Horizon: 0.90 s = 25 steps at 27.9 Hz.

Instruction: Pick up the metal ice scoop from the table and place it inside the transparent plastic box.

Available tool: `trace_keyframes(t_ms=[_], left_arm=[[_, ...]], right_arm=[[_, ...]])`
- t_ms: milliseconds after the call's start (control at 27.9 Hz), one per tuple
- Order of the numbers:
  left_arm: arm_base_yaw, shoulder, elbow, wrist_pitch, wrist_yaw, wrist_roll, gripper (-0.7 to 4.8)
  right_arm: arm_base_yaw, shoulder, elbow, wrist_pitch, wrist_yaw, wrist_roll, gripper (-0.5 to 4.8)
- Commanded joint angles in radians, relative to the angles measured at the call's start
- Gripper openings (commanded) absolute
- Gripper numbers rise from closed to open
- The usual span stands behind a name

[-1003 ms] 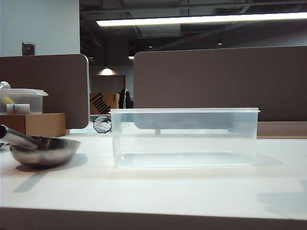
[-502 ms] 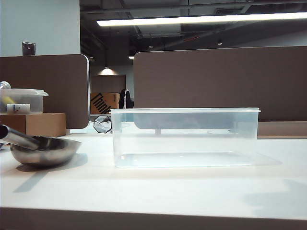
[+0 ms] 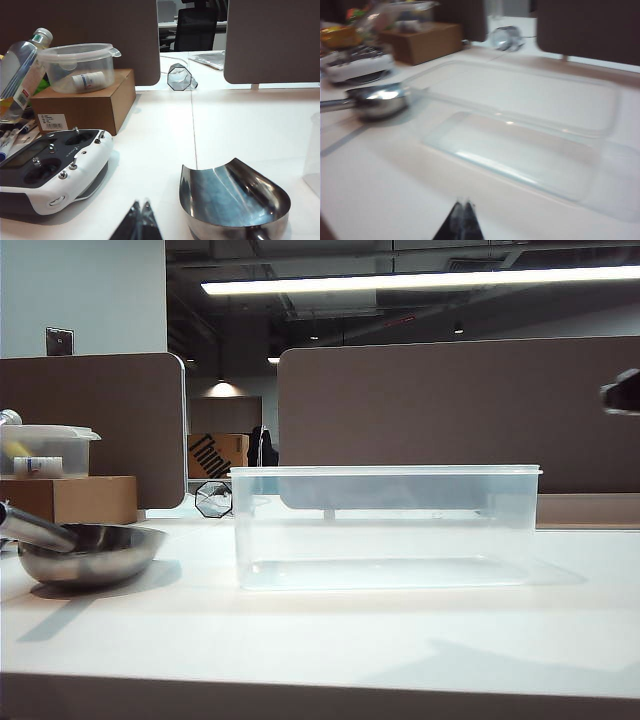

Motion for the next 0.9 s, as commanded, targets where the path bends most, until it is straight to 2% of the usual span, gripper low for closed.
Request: trace_keyframes(t_ms=[36,251,430,466,502,609,788,896], left_arm=[[0.0,0.001,0.0,0.013,0.019,-0.083,-0.05],[0.0,0.001,0.0,0.016,0.13,-0.306,-0.05],[0.0,0.001,0.002,0.07,0.349,-0.497,-0.04],[0.0,0.001,0.004,0.081,0.38,-0.512,0.04],[0.0,0.001,0.008,0.085,0.402,-0.529,0.38],[0.0,0.001,0.044,0.075,0.41,-0.568,1.17],[0.0,0.042,0.178,-0.039,0.402,-0.555,1.22],[0.0,0.141,0.284,-0.146,0.441,-0.534,1.31]], right_arm=[[0.047,0.017,0.001,0.015,-0.001,-0.002,-0.01],[0.101,0.069,0.001,0.015,-0.001,-0.002,-0.01],[0.15,0.121,0.001,0.015,0.0,-0.002,-0.01],[0.159,0.13,0.001,0.015,0.0,-0.002,-0.01],[0.171,0.142,0.001,0.016,0.0,-0.002,-0.01],[0.198,0.17,0.001,0.015,0.0,-0.002,-0.01],[0.238,0.203,0.001,0.015,-0.001,-0.002,-0.01],[0.257,0.214,0.001,0.015,0.0,-0.002,-0.01]])
